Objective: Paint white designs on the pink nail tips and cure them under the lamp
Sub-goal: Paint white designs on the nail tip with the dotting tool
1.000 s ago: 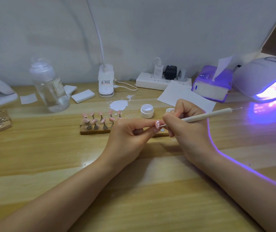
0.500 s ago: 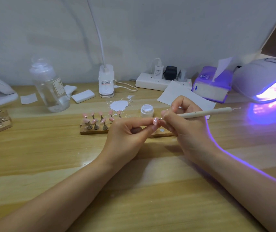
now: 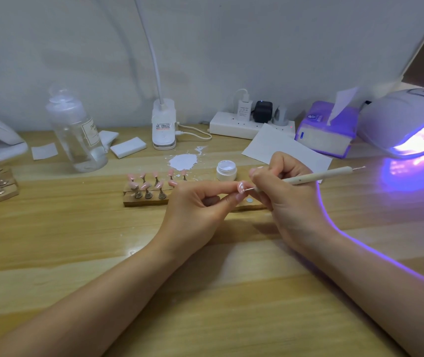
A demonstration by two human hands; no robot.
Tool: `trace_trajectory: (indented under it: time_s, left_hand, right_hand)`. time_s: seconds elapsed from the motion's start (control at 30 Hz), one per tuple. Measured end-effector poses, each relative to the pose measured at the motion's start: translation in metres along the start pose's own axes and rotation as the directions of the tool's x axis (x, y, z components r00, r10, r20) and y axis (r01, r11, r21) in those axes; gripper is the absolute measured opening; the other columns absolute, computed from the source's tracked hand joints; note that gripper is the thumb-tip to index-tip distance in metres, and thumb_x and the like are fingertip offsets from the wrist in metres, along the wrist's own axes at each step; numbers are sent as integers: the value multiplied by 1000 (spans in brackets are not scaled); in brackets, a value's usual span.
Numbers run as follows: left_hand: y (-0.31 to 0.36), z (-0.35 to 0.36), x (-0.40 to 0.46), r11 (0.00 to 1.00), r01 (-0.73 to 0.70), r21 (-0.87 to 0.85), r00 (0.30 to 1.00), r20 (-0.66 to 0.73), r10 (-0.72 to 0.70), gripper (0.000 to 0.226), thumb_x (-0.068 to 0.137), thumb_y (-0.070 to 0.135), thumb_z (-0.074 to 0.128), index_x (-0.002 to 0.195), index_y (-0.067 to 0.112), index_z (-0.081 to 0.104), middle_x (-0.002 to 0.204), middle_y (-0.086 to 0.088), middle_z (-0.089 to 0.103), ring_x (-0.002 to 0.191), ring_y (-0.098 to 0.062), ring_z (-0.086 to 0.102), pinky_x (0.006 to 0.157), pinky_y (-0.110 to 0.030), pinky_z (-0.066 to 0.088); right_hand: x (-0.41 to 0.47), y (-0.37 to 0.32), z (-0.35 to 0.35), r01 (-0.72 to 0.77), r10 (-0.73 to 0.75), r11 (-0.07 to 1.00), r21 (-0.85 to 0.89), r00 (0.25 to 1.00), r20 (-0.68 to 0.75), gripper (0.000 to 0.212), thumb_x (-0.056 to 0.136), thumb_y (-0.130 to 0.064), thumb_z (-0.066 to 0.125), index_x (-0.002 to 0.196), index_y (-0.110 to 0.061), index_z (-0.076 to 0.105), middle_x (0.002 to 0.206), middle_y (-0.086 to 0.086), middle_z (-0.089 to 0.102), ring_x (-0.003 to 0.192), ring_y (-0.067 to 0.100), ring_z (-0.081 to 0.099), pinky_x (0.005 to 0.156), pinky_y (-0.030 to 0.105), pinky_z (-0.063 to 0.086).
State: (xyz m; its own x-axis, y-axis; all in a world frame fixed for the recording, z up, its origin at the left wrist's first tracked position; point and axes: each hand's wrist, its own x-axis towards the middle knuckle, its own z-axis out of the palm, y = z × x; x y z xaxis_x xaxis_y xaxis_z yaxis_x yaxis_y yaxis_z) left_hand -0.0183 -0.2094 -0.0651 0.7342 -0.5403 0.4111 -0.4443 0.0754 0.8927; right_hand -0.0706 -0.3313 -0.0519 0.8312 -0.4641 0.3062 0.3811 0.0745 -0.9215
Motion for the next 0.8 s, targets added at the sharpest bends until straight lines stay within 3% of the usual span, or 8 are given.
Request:
trace_trajectory:
  time_s: [0.13, 0.37, 0.8]
  left_hand:
    - [0, 0, 0, 999, 11, -35, 1000, 29, -10, 17, 75, 27, 67, 86, 40, 71, 69, -8, 46, 71, -19, 34, 69, -31, 31]
    - [-2, 0, 1, 1000, 7, -18, 999, 38, -7, 22, 77, 25, 68, 86, 44, 70, 70, -8, 48, 73, -18, 38, 70, -30, 36]
    - [-3, 0, 1, 1000, 0, -5, 999, 46, 0, 21, 73, 34, 65, 85, 51, 68, 71, -8, 47, 75, -19, 39, 71, -32, 34]
  right_hand:
    - [0, 1, 0, -10, 10, 1000, -25, 1000, -2, 34, 63, -4, 58, 44, -23, 37, 42, -1, 34, 40, 9, 30, 49, 23, 33]
    - [1, 1, 0, -11, 10, 999, -39, 1000, -12, 32, 62, -4, 56, 43, -23, 39, 40, -5, 36, 38, 6, 32, 57, 29, 34]
    - [1, 2, 0, 3, -4, 999, -49, 1000, -23, 32, 62, -5, 57, 43, -23, 38, 40, -6, 34, 37, 5, 34, 53, 26, 35]
